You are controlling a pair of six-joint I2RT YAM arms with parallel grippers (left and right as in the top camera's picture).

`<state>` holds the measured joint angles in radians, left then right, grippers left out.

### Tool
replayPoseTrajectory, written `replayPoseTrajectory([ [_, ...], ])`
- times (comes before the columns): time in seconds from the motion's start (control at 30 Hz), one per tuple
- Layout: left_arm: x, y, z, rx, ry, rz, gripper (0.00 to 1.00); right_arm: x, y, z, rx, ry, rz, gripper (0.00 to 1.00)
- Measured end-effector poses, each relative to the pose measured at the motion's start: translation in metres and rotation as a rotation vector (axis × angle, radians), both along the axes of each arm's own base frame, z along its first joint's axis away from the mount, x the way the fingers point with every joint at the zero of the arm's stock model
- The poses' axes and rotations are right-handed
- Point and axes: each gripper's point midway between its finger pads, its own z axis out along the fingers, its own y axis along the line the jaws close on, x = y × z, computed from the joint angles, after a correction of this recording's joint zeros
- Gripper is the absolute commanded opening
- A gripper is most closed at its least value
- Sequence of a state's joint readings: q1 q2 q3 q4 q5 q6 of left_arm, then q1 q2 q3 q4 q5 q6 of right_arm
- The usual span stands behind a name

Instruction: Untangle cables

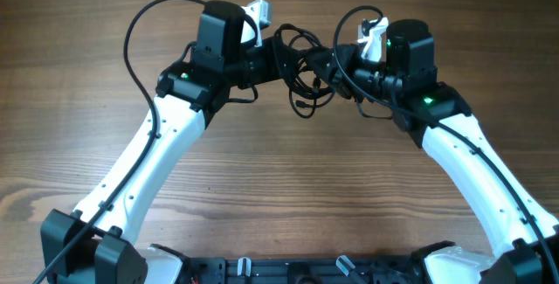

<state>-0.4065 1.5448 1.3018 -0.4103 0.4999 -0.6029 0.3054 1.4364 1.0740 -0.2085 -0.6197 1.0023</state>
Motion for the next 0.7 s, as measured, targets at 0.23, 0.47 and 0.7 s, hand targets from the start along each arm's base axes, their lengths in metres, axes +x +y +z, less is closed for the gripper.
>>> replayPoseTrajectory([
  [0.23,-0.011,-0.013,0.002,-0.035,0.036,-0.034,0.04,0.011,0.000,0.002,0.022,-0.005,-0.040,0.34],
  [0.47,-0.018,-0.025,0.015,-0.120,0.049,-0.094,0.04,0.014,-0.003,-0.003,0.009,0.007,-0.065,0.18],
  [0.7,-0.022,-0.030,0.021,-0.157,0.059,-0.125,0.04,0.014,-0.003,-0.005,0.003,0.011,-0.069,0.04],
])
